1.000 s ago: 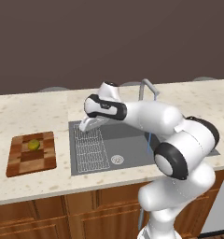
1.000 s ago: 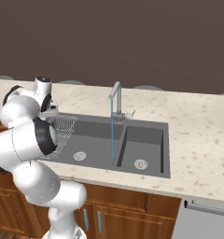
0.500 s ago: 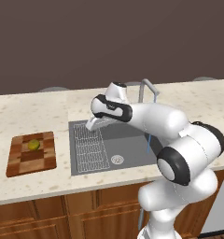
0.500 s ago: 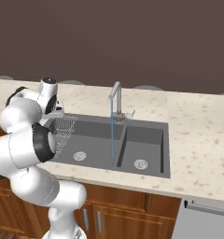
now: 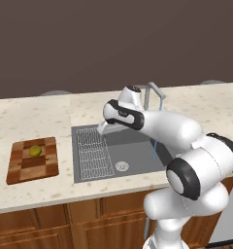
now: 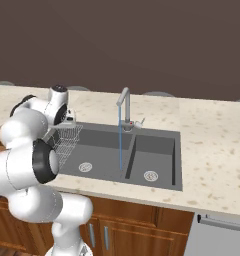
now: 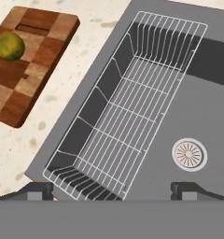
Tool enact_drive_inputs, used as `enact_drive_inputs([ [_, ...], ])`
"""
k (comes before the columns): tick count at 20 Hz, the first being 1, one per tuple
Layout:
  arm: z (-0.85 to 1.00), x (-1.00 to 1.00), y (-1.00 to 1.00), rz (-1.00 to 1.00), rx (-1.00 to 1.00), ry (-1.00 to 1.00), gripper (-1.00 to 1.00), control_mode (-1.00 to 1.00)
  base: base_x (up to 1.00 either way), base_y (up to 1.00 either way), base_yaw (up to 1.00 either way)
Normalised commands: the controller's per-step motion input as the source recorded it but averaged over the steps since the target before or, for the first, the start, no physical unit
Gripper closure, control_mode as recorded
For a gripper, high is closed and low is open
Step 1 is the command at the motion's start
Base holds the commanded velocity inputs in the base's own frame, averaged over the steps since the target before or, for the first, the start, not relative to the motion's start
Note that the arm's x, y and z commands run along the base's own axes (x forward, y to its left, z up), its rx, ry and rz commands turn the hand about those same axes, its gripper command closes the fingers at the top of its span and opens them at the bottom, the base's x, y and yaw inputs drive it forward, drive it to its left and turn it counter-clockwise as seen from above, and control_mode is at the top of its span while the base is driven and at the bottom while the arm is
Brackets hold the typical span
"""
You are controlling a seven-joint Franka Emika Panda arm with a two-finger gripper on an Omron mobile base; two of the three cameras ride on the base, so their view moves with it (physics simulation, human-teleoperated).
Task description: Pick the orange from the sink and place it on the cutting board to airdry. Then turn off the sink faucet.
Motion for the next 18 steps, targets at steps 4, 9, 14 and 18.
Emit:
enact_drive_inputs([
  [4, 0.0, 0.0, -0.4, -0.11, 0.0, 0.0, -1.0, -1.0, 0.0, 0.0, 0.0],
  [9, 0.0, 0.0, -0.41, -0.11, 0.0, 0.0, -1.0, -1.0, 0.0, 0.0, 0.0],
  [14, 0.0, -0.01, -0.4, -0.1, 0.0, 0.0, -1.0, -1.0, 0.0, 0.0, 0.0],
  [18, 0.0, -0.01, -0.4, -0.09, 0.0, 0.0, -1.0, -1.0, 0.0, 0.0, 0.0],
])
